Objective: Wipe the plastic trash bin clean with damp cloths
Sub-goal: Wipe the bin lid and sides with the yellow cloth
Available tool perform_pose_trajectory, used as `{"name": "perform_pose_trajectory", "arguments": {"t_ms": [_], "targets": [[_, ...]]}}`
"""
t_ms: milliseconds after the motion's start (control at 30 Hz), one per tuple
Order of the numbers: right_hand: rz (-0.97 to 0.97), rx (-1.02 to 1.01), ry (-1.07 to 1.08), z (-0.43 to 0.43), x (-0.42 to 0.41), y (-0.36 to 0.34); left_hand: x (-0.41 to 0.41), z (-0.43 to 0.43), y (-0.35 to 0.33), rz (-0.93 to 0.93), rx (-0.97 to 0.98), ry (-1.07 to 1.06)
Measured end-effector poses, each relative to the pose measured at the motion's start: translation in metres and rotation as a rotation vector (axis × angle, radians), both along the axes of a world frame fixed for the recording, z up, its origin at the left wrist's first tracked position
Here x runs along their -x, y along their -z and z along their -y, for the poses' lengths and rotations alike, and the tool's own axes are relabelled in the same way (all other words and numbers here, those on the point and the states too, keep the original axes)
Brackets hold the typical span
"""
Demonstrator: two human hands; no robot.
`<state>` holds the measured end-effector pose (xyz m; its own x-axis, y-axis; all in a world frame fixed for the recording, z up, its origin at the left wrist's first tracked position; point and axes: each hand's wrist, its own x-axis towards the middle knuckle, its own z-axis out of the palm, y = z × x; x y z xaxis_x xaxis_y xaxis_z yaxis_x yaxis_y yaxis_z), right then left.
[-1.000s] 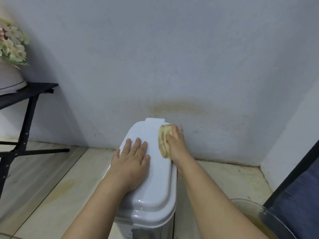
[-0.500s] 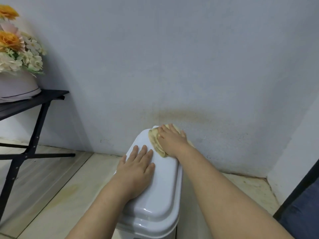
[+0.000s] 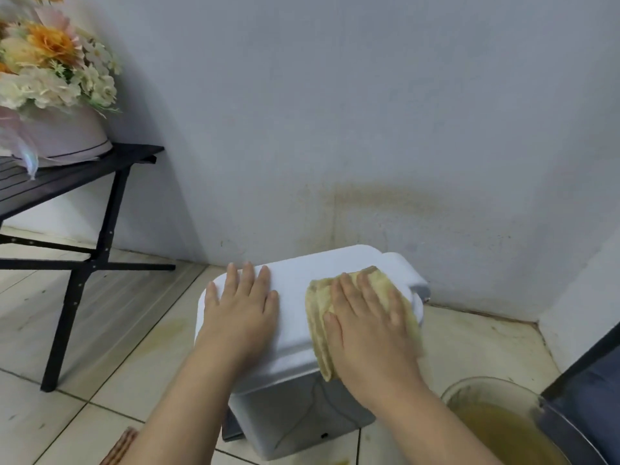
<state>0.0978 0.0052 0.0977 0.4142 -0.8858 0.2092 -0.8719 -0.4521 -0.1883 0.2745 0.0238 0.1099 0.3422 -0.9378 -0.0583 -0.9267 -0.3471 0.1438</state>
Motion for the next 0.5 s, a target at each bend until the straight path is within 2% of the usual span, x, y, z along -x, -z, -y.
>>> {"name": "perform_pose_trajectory", "arguments": {"t_ms": [100,167,233,300,400,500], "targets": [[-0.101,-0.135,-0.278,0.042,-0.015,-0.017,-0.006,0.001,-0.001,0.004,-0.012,0.051],[-0.189,-0.226,-0.332,0.078,-0.008,-0.031,-0.008,-0.001,-0.002,-0.002,-0.02,0.064],[-0.183,-0.243,-0.231,0.098,0.013,-0.037,-0.007,-0.003,-0.002,-0.019,-0.004,0.052],[-0.048,-0.198,-0.016,0.091,0.036,-0.026,-0.005,-0.004,-0.002,-0.041,0.039,0.035],[0.095,0.014,0.233,0.033,0.033,0.0,0.001,-0.003,-0.001,-0.038,0.071,0.026],[0.074,0.083,0.125,-0.009,-0.011,0.008,0.001,-0.001,-0.003,-0.023,0.046,0.047]]}}
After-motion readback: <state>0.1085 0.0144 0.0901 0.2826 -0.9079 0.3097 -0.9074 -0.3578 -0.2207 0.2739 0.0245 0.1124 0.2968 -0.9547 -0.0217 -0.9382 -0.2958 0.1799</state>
